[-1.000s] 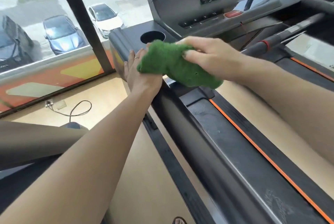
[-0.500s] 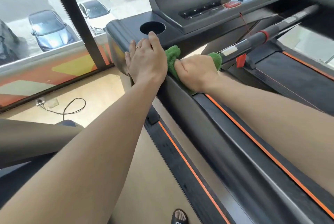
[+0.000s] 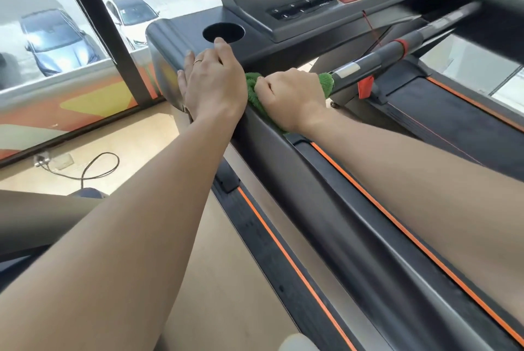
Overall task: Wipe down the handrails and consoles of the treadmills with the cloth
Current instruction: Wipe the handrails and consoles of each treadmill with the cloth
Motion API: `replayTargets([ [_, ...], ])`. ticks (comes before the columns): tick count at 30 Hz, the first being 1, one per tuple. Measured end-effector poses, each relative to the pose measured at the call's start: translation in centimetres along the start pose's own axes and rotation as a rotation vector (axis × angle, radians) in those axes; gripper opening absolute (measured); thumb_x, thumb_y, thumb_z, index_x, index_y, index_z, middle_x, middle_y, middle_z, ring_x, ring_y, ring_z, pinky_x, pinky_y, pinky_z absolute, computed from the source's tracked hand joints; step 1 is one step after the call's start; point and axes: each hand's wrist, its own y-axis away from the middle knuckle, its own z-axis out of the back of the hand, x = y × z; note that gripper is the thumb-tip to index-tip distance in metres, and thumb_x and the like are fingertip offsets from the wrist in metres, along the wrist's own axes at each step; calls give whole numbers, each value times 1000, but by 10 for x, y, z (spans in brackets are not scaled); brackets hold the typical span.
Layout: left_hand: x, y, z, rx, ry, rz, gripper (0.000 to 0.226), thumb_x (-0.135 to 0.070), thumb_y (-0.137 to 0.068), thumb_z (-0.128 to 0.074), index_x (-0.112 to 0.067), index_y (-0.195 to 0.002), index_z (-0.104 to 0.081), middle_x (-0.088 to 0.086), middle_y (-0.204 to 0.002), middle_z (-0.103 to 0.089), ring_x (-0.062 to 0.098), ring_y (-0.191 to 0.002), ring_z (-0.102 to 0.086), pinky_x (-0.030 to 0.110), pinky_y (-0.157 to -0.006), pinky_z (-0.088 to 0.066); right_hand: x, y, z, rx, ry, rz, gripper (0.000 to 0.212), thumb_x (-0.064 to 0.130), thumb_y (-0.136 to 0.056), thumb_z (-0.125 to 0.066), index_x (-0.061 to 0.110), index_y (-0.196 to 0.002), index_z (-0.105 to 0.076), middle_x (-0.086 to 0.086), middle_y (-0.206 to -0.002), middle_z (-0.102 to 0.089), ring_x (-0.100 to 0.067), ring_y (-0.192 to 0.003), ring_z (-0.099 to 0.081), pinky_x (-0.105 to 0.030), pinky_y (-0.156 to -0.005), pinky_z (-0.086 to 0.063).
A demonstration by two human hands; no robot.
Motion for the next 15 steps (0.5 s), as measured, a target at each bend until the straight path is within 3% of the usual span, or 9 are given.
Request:
replayTargets([
  [2,-1,0,0,-2,-16,-1,57,-35,-107,-11,-19,-154,-38,1,-161,-37,16,-155,-13,42,-126,-6,0,11,-13,-235,-15,57,42,28,-97,-35,18,-56,-33,-3,-50,-50,-30,-53,-43,-32,-59,-20],
  [4,-1,1,0,-7,-27,1,57,-35,-107,-11,-19,-154,-39,1,-162,-36,16,-155,-13,42,-126,-6,-4,20,-23,-436,-76,119,35,23,-95,-36,21,-60,-41,-7,-53,-52,-31,-52,-45,-33,-58,-27],
  [6,-2,1,1,-7,-27,1,56,-35,-108,-11,-19,-154,-39,2,-162,-35,16,-155,-13,42,-126,-7,-11,24,-35,-540,-140,148,35,22,-97,-33,13,-69,-51,-9,-64,-52,-31,-61,-47,-40,-66,-37],
  [11,-5,3,3,-19,-36,12,55,-36,-108,-13,-19,-148,-47,7,-161,-37,17,-154,-17,42,-126,-10,-21,43,-41,-571,-217,248,40,25,-101,-29,4,-85,-58,-12,-85,-55,-31,-81,-47,-46,-84,-40],
  [13,-6,5,4,-19,-50,7,56,-38,-107,-14,-18,-146,-51,7,-159,-40,18,-153,-20,42,-125,-12,-23,42,-39,-575,-208,265,38,24,-101,-32,5,-82,-58,-13,-82,-57,-33,-79,-50,-46,-83,-43],
  [15,-8,9,4,-24,-107,22,57,-39,-106,-15,-16,-141,-53,9,-155,-45,21,-151,-27,45,-123,-18,-22,33,-33,-501,-179,278,33,22,-99,-37,10,-73,-55,-11,-71,-57,-34,-68,-51,-43,-74,-42],
])
